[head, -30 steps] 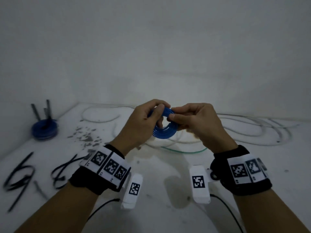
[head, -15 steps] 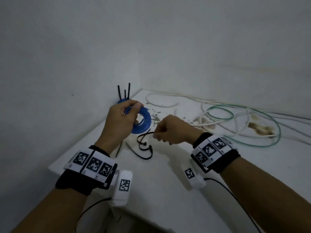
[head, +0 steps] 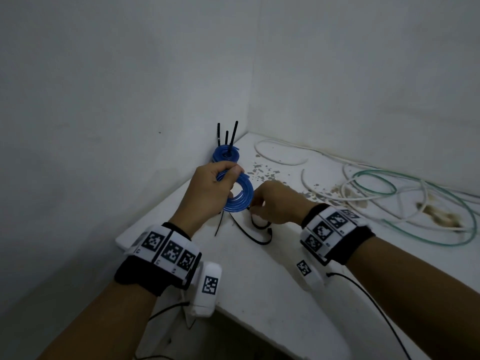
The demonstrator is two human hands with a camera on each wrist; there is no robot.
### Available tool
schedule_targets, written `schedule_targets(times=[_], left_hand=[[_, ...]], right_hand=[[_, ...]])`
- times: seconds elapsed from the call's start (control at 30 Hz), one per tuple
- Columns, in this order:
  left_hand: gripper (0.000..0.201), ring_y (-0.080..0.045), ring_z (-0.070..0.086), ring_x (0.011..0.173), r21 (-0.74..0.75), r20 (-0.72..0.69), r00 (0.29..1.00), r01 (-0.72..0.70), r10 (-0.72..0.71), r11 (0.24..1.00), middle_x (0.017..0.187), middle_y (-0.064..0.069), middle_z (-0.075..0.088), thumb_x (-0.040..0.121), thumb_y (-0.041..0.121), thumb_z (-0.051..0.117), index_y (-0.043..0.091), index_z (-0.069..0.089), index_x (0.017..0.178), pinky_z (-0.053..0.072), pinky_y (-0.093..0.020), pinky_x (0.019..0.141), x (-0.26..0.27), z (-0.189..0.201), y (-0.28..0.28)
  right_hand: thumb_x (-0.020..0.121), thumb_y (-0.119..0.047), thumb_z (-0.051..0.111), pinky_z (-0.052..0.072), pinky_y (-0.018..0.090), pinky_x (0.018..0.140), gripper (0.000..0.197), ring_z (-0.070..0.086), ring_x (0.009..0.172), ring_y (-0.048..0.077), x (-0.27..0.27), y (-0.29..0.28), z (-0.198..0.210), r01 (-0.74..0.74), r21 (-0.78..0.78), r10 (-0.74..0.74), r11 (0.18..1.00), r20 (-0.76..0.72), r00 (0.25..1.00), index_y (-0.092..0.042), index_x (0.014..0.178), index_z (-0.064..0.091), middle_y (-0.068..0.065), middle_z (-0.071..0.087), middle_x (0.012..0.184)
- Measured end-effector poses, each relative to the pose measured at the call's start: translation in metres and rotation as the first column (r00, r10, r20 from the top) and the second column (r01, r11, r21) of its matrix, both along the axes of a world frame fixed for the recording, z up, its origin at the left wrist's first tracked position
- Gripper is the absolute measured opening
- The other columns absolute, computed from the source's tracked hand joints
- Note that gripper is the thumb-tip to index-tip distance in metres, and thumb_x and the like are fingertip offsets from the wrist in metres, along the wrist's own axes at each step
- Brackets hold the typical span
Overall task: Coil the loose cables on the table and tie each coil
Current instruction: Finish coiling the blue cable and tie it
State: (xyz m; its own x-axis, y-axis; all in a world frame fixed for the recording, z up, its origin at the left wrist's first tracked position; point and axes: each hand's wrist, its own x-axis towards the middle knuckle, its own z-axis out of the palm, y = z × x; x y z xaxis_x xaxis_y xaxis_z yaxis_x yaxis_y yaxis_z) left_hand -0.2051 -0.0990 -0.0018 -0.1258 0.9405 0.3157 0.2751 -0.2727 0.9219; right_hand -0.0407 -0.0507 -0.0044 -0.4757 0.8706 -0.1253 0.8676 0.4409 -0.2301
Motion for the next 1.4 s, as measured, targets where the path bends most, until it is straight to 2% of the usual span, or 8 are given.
schedule_targets(times=[0.27, 0.43, 0.63, 0.9, 1.07, 1.17, 1.27, 1.4], left_hand=[[0.019, -0.001, 0.055, 0.050, -0.005, -0.027, 0.999, 0.044, -0.044, 0.999, 0.062, 0.020, 0.060, 0.100, 0.027, 0.055, 0.018, 0.072, 0.102, 0.048, -0.017, 0.058, 0.021, 0.002, 0.003], [0.019, 0.002, 0.057, 0.056, 0.052, -0.083, 0.991, 0.107, -0.103, 0.993, 0.071, 0.016, 0.061, 0.101, 0.025, 0.053, 0.016, 0.070, 0.101, 0.046, -0.013, 0.060, 0.064, 0.012, 0.002], [0.020, -0.004, 0.058, 0.072, 0.074, -0.132, 0.982, 0.149, -0.138, 0.986, 0.081, 0.011, 0.066, 0.101, 0.027, 0.053, 0.019, 0.071, 0.095, 0.046, -0.024, 0.072, 0.121, 0.022, -0.012], [0.021, -0.010, 0.058, 0.067, 0.076, -0.224, 0.951, 0.235, -0.213, 0.969, 0.084, 0.004, 0.069, 0.100, 0.023, 0.054, 0.014, 0.073, 0.096, 0.050, -0.032, 0.073, 0.176, 0.040, -0.050], [0.021, -0.005, 0.055, 0.060, 0.015, -0.180, 0.896, 0.415, -0.406, 0.910, 0.076, 0.003, 0.065, 0.099, 0.014, 0.052, 0.013, 0.072, 0.094, 0.046, -0.019, 0.064, 0.210, 0.053, -0.083], [0.020, -0.017, 0.058, 0.071, -0.035, -0.165, 0.850, 0.502, -0.501, 0.864, 0.085, -0.014, 0.066, 0.094, 0.005, 0.054, 0.011, 0.071, 0.102, 0.049, -0.016, 0.062, 0.222, 0.058, -0.093], [0.016, -0.020, 0.066, 0.084, -0.038, -0.194, 0.833, 0.521, -0.518, 0.852, 0.100, -0.008, 0.071, 0.094, 0.010, 0.063, 0.018, 0.069, 0.107, 0.053, -0.016, 0.067, 0.227, 0.057, -0.098], [0.015, -0.012, 0.064, 0.081, -0.012, -0.072, 0.847, 0.527, -0.527, 0.850, 0.102, -0.004, 0.071, 0.094, 0.009, 0.064, 0.018, 0.070, 0.104, 0.052, -0.014, 0.067, 0.232, 0.054, -0.103]], right_hand=[[0.094, -0.010, 0.064, 0.045, 0.009, 0.067, 0.017, 0.063, 0.080, 0.001, 0.064, -0.060, 0.065, -0.065, 0.292, 0.210, 0.954, -0.497, 0.842, -0.018, 0.106, 0.074, -0.026, 0.064, 0.089], [0.096, -0.010, 0.063, 0.045, 0.016, 0.070, 0.018, 0.061, 0.085, 0.014, 0.107, -0.099, 0.082, -0.202, 0.273, 0.299, 0.941, -0.385, 0.873, -0.021, 0.105, 0.073, -0.004, 0.067, 0.093], [0.097, -0.012, 0.059, 0.039, 0.011, 0.073, 0.018, 0.055, 0.085, 0.006, 0.149, -0.133, 0.080, -0.195, 0.216, 0.264, 0.957, -0.366, 0.892, -0.022, 0.107, 0.071, -0.011, 0.060, 0.092], [0.100, -0.012, 0.054, 0.042, 0.018, 0.071, 0.014, 0.053, 0.082, 0.011, 0.200, -0.161, 0.080, 0.033, 0.224, 0.054, 0.974, -0.373, 0.926, -0.015, 0.102, 0.067, -0.004, 0.062, 0.091], [0.093, -0.010, 0.061, 0.038, 0.015, 0.068, 0.016, 0.052, 0.075, 0.006, 0.218, -0.171, 0.081, 0.218, 0.388, -0.040, 0.896, -0.419, 0.907, -0.018, 0.099, 0.073, -0.002, 0.061, 0.088], [0.089, -0.013, 0.067, 0.039, 0.014, 0.064, 0.010, 0.055, 0.073, 0.003, 0.225, -0.180, 0.083, 0.334, 0.388, -0.098, 0.859, -0.516, 0.851, -0.021, 0.093, 0.063, -0.007, 0.063, 0.085], [0.086, -0.016, 0.074, 0.044, 0.007, 0.063, 0.020, 0.060, 0.073, 0.000, 0.234, -0.188, 0.081, 0.410, 0.360, -0.112, 0.838, -0.622, 0.775, -0.019, 0.094, 0.056, -0.010, 0.066, 0.084], [0.096, -0.033, 0.061, 0.057, 0.025, 0.066, 0.024, 0.068, 0.073, 0.014, 0.243, -0.192, 0.065, 0.652, 0.047, -0.300, 0.757, -0.862, 0.410, -0.009, 0.096, 0.062, 0.003, 0.072, 0.087]])
